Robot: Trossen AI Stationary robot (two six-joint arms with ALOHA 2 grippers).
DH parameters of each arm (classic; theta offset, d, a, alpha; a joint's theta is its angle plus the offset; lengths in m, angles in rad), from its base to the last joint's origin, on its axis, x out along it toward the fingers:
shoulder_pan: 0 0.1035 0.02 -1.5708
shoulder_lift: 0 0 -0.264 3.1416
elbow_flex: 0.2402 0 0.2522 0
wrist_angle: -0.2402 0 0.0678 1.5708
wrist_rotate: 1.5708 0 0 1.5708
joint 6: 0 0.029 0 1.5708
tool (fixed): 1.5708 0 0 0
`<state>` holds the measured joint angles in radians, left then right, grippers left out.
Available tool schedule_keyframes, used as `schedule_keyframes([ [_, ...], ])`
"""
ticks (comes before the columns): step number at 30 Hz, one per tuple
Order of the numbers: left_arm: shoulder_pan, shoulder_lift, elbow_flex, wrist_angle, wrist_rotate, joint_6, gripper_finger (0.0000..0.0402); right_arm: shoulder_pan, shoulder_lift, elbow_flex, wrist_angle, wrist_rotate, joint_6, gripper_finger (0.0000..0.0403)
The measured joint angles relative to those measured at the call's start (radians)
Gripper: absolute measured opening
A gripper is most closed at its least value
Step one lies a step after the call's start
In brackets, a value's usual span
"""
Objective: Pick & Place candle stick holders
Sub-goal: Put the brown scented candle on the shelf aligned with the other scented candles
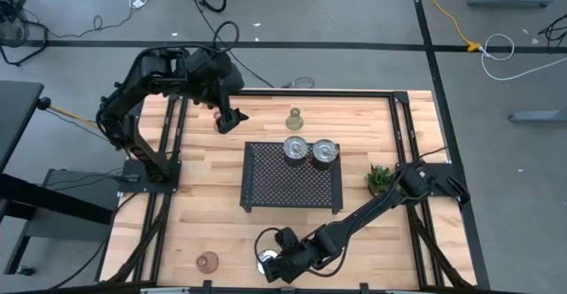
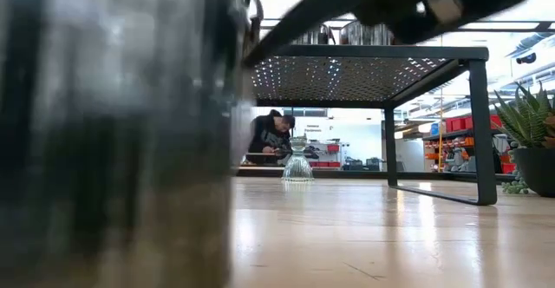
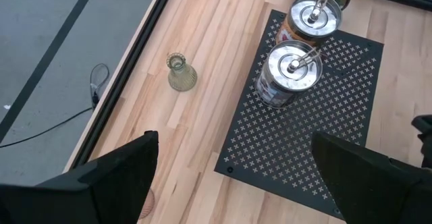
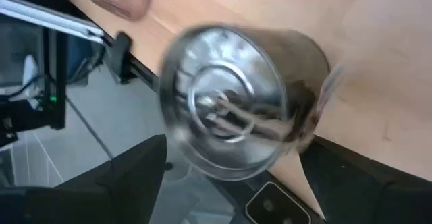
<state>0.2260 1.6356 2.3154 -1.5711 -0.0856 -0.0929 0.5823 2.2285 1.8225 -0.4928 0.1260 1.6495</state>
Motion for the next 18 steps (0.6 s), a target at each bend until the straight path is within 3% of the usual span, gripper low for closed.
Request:
schedule_keyframes([
  [18,0.000,0.000,0.000,0.000,0.000,-0.027,0.0390,-0.039,0.054,-0.001,0.165,0.016,-0.036,0.0331],
])
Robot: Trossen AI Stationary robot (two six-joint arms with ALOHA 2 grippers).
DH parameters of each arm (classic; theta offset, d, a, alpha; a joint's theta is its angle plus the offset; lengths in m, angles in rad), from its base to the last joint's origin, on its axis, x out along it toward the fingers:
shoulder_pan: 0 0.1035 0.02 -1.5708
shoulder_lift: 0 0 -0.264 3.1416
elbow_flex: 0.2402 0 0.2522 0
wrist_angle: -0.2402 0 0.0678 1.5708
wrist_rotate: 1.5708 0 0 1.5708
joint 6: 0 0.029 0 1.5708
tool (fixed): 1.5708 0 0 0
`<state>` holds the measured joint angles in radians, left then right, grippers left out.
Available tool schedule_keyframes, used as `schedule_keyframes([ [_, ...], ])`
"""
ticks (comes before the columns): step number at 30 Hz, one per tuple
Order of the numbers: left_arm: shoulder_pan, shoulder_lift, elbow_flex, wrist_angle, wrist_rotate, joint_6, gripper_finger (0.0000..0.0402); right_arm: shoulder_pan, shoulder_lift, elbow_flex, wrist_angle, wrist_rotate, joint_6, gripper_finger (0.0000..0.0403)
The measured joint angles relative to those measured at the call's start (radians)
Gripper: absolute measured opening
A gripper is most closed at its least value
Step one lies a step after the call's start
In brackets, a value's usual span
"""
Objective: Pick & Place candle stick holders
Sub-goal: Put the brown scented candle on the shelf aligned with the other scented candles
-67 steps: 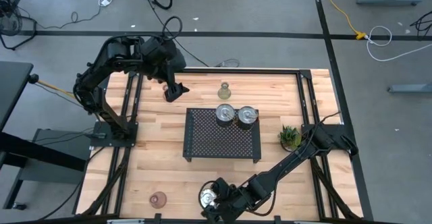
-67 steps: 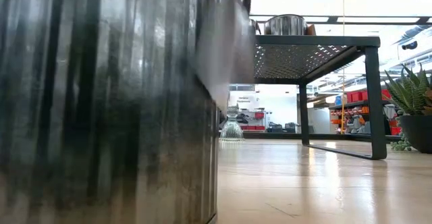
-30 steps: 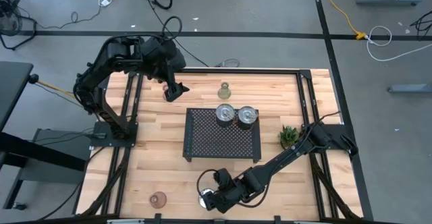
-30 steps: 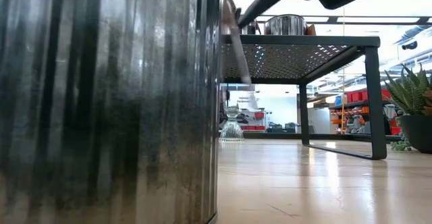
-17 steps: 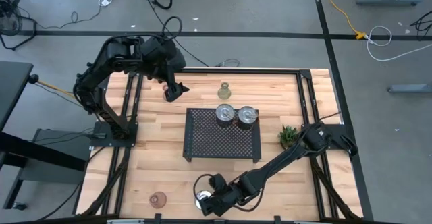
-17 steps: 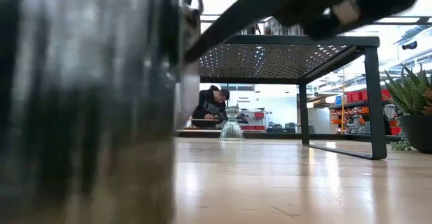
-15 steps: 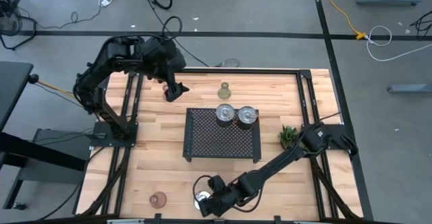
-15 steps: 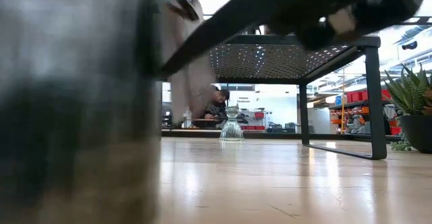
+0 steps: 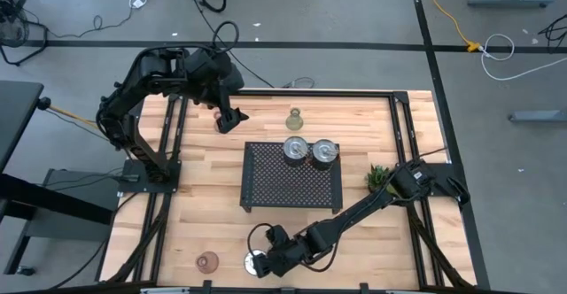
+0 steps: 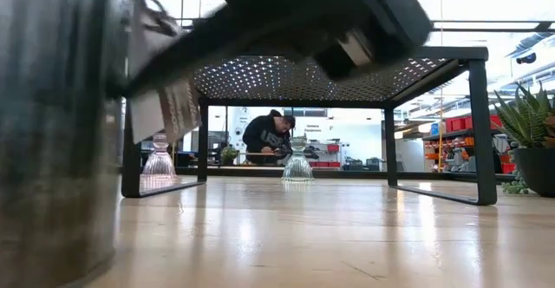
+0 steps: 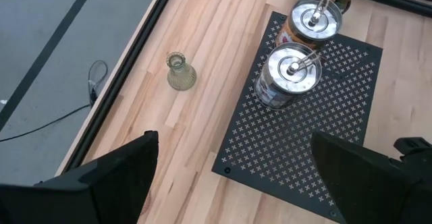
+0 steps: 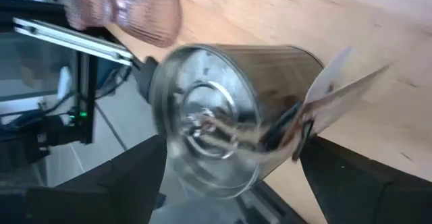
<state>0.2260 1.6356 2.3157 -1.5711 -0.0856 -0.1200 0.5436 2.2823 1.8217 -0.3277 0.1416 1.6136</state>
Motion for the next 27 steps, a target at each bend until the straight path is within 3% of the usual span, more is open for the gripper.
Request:
schedule_keyframes([
  [10,-0.018,-0.011,-0.001,0.000,0.027,-0.030,0.0390,0.000,-0.002,0.000,0.016,0.008,-0.046,0.0300],
  [14,-0.084,-0.058,0.000,0.000,0.033,-0.081,0.0390,0.001,-0.004,0.000,0.049,0.008,-0.087,0.0287],
  [20,-0.262,-0.121,0.000,0.000,-0.003,-0.237,0.0390,-0.004,-0.024,0.000,0.015,0.007,-0.159,0.0279],
  [27,-0.595,-0.116,0.000,0.000,-0.108,-0.453,0.0390,-0.016,-0.093,0.001,-0.084,0.012,-0.242,0.0279],
])
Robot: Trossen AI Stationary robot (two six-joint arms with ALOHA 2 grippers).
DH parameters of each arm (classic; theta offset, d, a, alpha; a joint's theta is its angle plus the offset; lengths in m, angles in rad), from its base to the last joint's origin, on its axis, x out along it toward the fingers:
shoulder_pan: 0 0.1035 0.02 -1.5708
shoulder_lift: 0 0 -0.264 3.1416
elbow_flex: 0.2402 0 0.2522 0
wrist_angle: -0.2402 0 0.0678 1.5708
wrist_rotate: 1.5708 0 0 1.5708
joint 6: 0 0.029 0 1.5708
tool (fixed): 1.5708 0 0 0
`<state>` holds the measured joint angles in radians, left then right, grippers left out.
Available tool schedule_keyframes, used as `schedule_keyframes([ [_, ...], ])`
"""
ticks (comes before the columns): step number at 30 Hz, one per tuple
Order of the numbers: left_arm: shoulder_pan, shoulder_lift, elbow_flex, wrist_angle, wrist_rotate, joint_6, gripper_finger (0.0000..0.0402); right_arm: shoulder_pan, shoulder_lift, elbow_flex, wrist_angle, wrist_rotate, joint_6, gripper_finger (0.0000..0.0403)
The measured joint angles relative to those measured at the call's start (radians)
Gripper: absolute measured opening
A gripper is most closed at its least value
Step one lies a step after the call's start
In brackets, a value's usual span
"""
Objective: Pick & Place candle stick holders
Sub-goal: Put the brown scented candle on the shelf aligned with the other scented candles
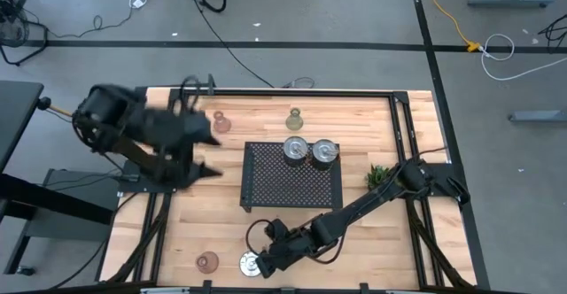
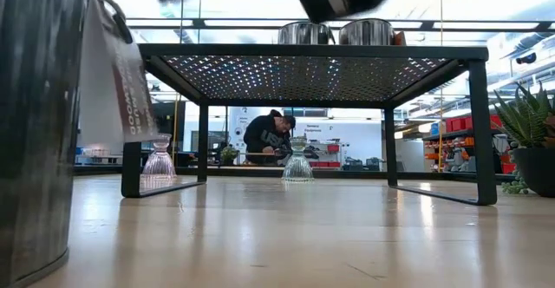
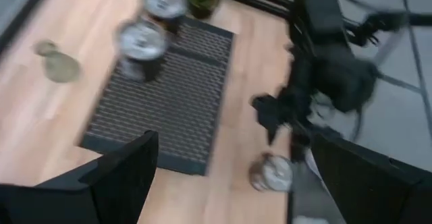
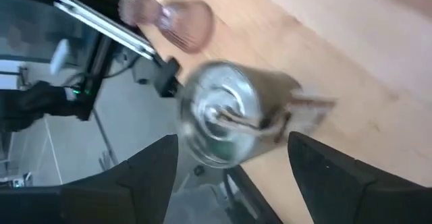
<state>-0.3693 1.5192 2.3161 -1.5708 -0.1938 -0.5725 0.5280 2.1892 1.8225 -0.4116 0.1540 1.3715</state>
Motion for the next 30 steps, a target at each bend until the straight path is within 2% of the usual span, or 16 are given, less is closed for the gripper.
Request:
schedule_keyframes([
  [5,-0.217,0.080,-0.001,0.000,-0.095,-0.082,0.0389,-0.006,-0.079,0.000,-0.002,0.022,-0.074,0.0279],
  [9,-0.332,0.148,0.000,0.000,-0.142,-0.140,0.0389,-0.005,-0.162,0.000,-0.027,0.051,-0.152,0.0279],
  [12,-0.386,0.205,-0.001,0.000,-0.204,-0.215,0.0389,0.000,-0.238,0.000,-0.093,0.098,-0.230,0.0277],
  [17,-0.414,0.293,0.000,0.000,-0.282,-0.376,0.0389,0.014,-0.380,0.000,-0.240,0.141,-0.344,0.0275],
  [21,-0.404,0.389,0.000,0.000,-0.259,-0.472,0.0390,0.042,-0.492,0.000,-0.304,0.152,-0.403,0.0275],
  [30,-0.364,0.593,-0.001,0.012,-0.057,-0.636,0.0390,0.118,-0.648,0.001,-0.374,0.187,-0.490,0.0275],
])
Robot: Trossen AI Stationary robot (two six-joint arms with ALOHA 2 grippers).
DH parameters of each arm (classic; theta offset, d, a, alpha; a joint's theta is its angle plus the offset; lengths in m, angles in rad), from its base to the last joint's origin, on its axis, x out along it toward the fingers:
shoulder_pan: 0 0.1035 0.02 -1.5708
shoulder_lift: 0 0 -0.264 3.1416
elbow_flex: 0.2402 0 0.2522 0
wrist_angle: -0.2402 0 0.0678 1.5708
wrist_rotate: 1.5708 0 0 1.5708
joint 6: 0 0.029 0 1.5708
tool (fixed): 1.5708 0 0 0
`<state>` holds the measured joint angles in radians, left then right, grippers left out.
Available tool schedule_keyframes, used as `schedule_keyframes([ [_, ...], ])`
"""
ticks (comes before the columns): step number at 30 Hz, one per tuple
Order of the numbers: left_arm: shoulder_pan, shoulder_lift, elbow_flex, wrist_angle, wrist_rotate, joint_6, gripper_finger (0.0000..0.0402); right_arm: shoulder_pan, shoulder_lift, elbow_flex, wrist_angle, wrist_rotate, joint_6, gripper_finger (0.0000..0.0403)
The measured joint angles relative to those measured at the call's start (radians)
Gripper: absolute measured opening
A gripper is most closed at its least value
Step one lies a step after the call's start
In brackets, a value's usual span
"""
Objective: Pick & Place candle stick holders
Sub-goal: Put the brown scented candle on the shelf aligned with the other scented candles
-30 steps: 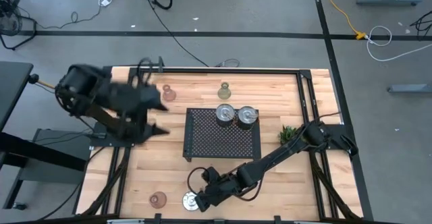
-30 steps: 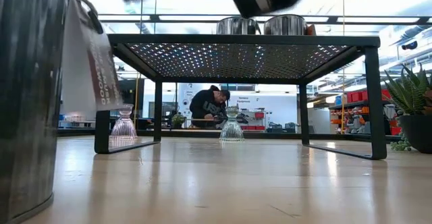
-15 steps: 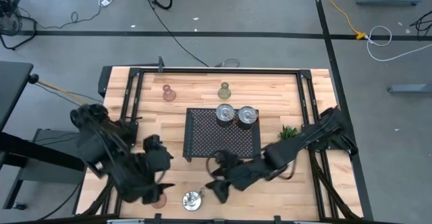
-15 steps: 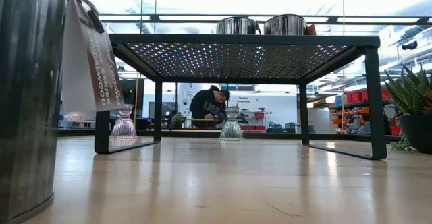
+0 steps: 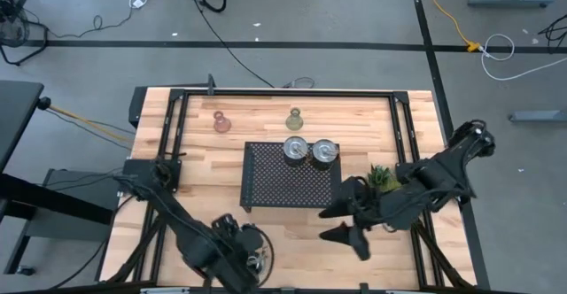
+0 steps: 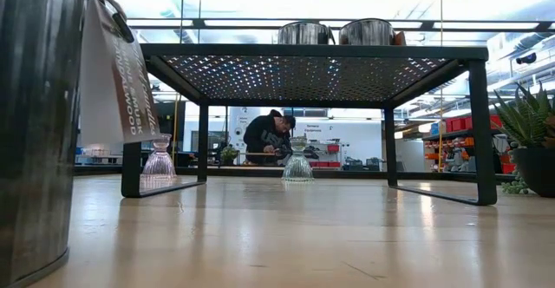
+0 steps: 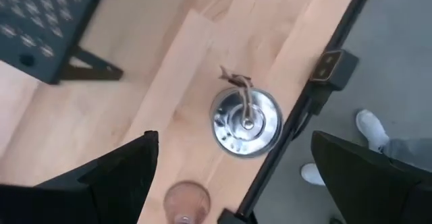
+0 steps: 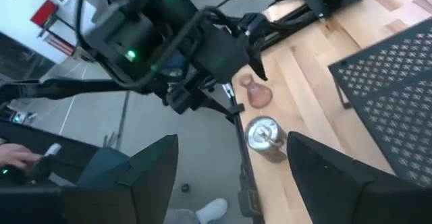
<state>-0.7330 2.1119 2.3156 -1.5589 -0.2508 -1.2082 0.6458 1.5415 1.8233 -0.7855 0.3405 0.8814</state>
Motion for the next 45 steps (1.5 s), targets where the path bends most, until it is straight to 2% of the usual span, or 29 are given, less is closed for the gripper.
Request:
schedule_keyframes([
  [7,0.008,0.062,0.000,0.043,0.034,-0.093,0.0390,0.032,-0.021,0.000,-0.054,0.010,-0.001,0.0275],
  [12,0.027,0.104,0.000,0.043,0.139,-0.117,0.0390,0.052,-0.012,0.000,-0.056,0.007,0.000,0.0275],
  [16,0.039,0.131,0.000,0.041,0.182,-0.100,0.0390,0.068,-0.012,0.000,-0.054,0.008,0.005,0.0275],
  [29,0.050,0.157,0.001,0.038,0.222,-0.089,0.0390,0.109,-0.012,0.000,-0.052,0.011,0.030,0.0275],
  [36,0.051,0.198,0.000,0.064,0.301,-0.034,0.0390,0.111,-0.012,0.000,-0.035,0.011,0.027,0.0275],
  [45,0.065,0.200,0.000,0.047,0.285,-0.010,0.0390,0.111,-0.012,0.000,-0.036,0.011,0.018,0.0274],
])
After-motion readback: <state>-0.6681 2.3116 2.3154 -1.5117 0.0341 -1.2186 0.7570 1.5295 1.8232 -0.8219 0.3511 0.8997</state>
